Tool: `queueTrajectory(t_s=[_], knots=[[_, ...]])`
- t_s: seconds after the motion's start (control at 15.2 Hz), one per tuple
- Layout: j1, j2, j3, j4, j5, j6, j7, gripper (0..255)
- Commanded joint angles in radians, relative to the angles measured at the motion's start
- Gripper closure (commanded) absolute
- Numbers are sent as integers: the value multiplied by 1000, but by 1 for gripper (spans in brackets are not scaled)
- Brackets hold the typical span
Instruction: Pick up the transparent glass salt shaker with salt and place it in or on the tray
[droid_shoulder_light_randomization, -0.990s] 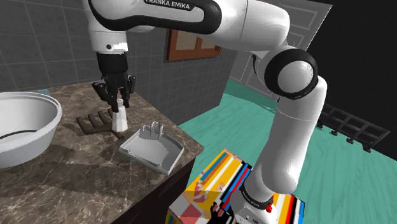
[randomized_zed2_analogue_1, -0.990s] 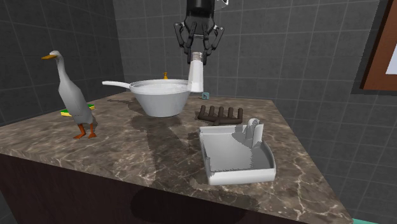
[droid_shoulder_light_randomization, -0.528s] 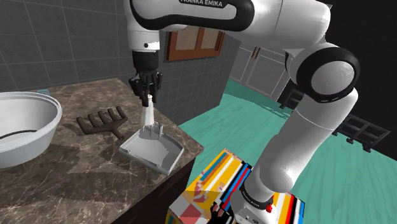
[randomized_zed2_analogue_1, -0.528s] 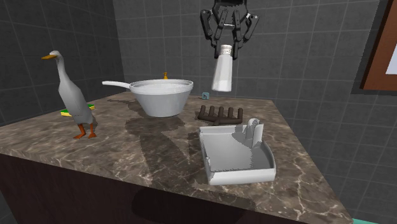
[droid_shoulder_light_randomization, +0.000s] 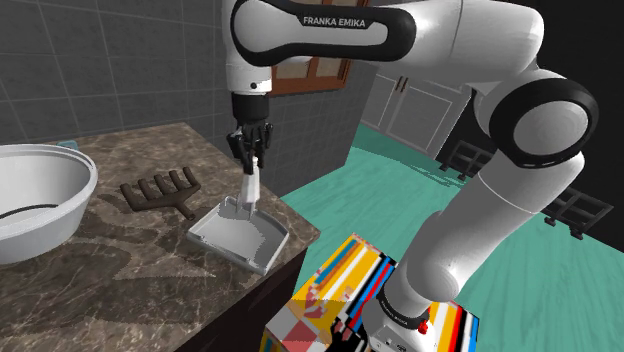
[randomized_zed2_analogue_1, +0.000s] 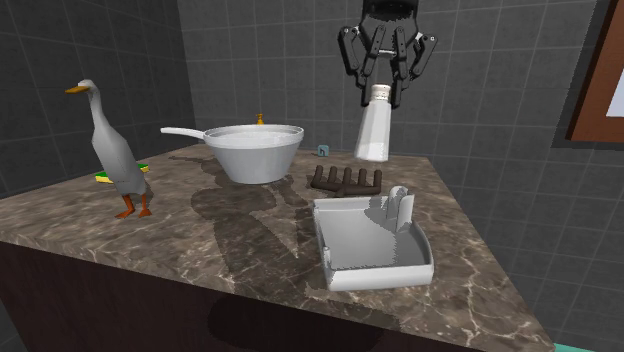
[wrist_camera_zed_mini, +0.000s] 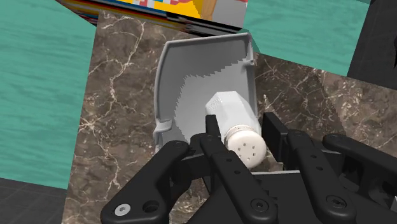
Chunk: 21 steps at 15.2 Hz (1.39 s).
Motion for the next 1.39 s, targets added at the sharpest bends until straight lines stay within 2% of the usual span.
queueTrajectory(t_s=[0.0,0.86,1.32], knots=[[0,2,0,-26,-1,28,-4,255],[3,24,6,-178,-1,201,-14,255],[3,24,6,-178,-1,201,-14,255]])
